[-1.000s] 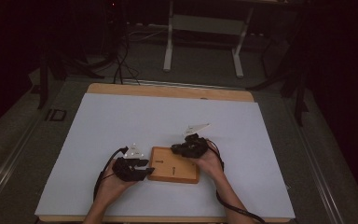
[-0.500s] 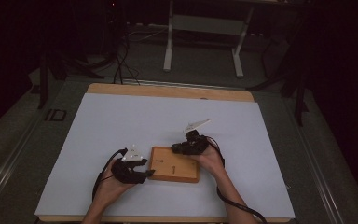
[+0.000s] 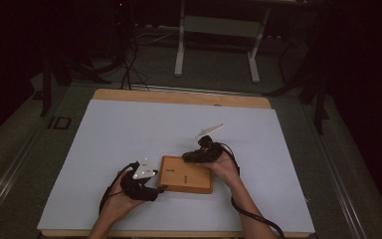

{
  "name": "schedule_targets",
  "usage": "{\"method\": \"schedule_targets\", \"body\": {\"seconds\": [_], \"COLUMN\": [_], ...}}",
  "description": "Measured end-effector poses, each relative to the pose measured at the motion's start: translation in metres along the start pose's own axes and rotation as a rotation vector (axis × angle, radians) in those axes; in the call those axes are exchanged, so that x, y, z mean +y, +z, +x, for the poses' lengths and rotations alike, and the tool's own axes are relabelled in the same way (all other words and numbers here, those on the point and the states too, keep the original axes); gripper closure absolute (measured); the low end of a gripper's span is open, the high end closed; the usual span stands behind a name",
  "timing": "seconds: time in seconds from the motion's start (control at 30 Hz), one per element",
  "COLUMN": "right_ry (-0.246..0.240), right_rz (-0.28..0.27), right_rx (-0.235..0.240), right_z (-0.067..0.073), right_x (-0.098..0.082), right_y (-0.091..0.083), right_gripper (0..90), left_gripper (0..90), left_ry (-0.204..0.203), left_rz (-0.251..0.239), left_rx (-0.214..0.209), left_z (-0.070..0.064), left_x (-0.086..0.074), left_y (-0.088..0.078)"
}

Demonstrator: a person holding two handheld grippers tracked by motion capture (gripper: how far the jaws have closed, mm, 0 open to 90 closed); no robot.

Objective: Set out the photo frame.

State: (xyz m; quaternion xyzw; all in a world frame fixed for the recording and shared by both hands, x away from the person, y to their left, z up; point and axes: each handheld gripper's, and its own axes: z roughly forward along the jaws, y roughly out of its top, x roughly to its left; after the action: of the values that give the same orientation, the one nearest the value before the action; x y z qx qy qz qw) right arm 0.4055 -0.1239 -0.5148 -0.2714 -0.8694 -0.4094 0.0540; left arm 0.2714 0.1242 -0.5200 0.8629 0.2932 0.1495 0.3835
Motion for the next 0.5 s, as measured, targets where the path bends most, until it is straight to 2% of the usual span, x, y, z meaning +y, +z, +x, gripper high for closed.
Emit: {"method": "schedule_targets", "body": {"seconds": [0.1,0.27,0.37,0.5], "right_ry": [0.009,0.022,0.030,0.038], "right_rz": [0.011,0.029,0.035,0.046], "right_rx": [0.007,0.014,0.019,0.027], "right_z": [-0.001,-0.003,-0.004,-0.007], "right_x": [0.002,0.004,0.006,0.007], "right_y": [0.000,0.000,0.000,0.001], "right_gripper": [83.6,83.6,83.7,83.7], "left_gripper": [26.5,23.0,20.7,17.2], "left_ry": [0.022,0.042,0.052,0.072], "left_rz": [-0.006,-0.007,-0.007,0.018], "left_rx": [0.034,0.024,0.038,0.068], "left_z": [-0.003,-0.006,-0.009,-0.013], "left_x": [0.001,0.001,0.003,0.004], "left_y": [0.001,0.003,0.006,0.013]}}
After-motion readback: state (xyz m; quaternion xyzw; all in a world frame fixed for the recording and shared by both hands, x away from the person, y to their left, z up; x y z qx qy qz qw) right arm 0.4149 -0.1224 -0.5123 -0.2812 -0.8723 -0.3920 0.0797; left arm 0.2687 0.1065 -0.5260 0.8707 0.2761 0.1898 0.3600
